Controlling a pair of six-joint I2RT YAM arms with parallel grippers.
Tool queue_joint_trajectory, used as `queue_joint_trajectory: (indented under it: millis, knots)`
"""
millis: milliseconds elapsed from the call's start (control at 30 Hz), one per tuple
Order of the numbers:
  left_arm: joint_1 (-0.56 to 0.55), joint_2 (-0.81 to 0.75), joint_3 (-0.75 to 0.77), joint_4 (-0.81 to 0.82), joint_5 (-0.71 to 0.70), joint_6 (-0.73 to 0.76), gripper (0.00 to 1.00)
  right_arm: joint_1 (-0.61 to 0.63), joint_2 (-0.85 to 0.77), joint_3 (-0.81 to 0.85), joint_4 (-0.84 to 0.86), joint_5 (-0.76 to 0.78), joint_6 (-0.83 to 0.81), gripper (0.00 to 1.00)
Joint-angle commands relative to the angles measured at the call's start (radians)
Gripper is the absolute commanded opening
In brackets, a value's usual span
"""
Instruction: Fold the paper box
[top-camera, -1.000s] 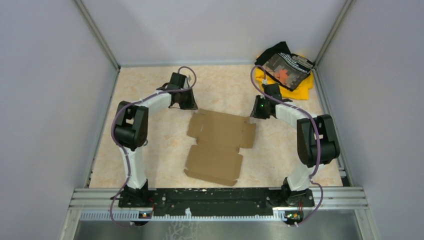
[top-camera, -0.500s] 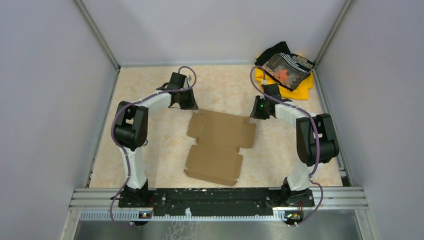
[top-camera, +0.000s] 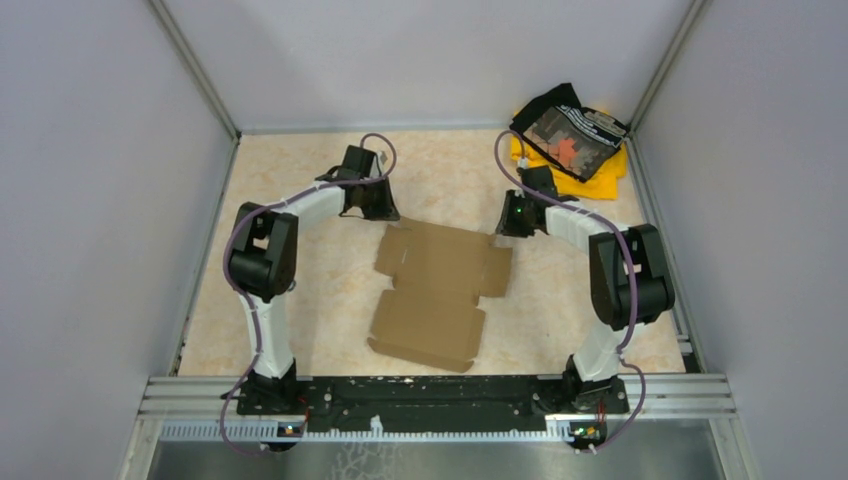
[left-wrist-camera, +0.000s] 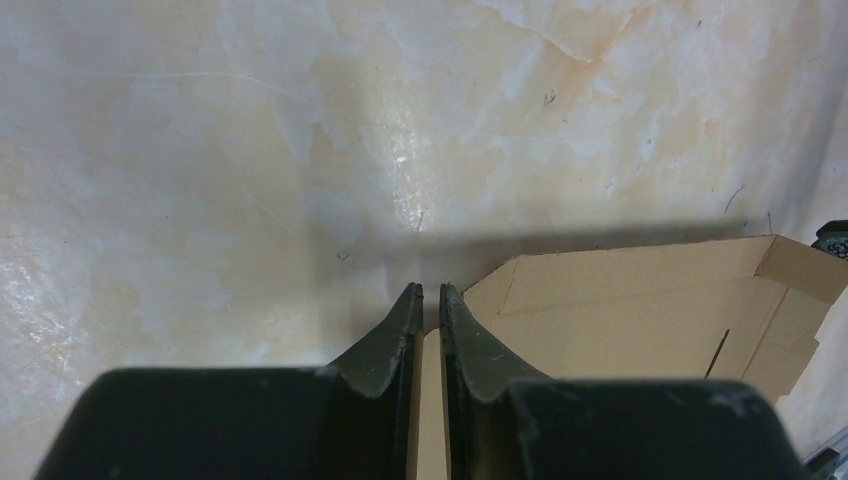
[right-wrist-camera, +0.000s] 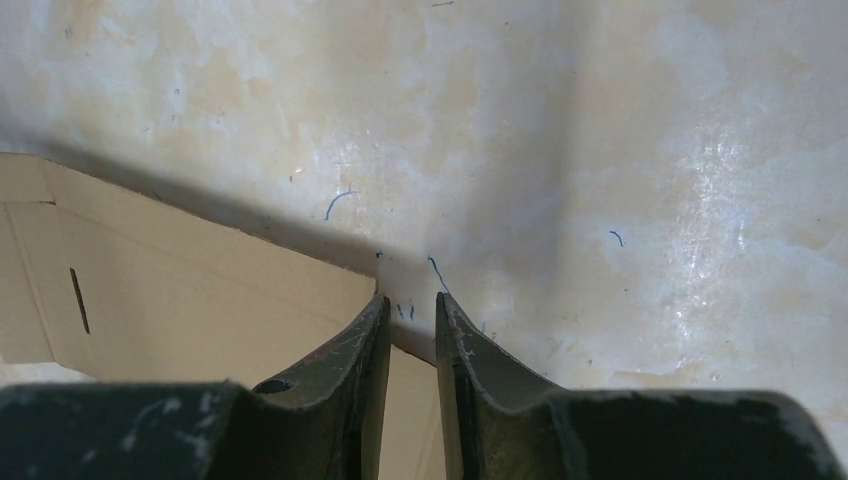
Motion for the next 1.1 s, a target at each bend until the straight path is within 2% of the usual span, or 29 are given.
queue_joint_trajectory:
  millis: [0,600,867,1067]
  knots:
    - [-0.015,-0.009,0.006,0.013,0.023,-0.010,0.16,0.018,0.002,0.065,0.017,-0.004,0.000,0.24]
    - [-0.049,-0.017,0.017,0.003,0.000,-0.017,0.16,0.053,-0.004,0.070,0.001,0.048,0.011,0.24]
    - [-0.049,-0.017,0.015,-0.001,-0.010,-0.014,0.16,-0.039,-0.070,0.001,0.000,0.061,-0.001,0.24]
    - [-0.048,-0.017,0.019,-0.002,-0.017,-0.009,0.16,-0.051,-0.097,-0.042,-0.012,0.082,-0.022,0.24]
